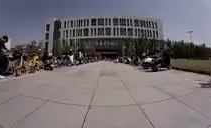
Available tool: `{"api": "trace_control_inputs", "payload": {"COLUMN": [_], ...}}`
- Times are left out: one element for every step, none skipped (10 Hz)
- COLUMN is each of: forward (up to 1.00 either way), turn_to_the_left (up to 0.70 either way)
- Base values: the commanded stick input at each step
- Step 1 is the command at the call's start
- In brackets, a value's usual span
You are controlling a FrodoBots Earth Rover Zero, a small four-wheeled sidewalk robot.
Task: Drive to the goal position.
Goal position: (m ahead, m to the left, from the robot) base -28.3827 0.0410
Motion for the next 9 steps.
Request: {"api": "trace_control_inputs", "payload": {"forward": [0.00, 0.00, 0.00, 0.00, 0.00, 0.00, 0.00, 0.00, 0.00], "turn_to_the_left": [-1.00, -1.00, -1.00, -1.00, -1.00, -1.00, -1.00, -1.00, -1.00]}}
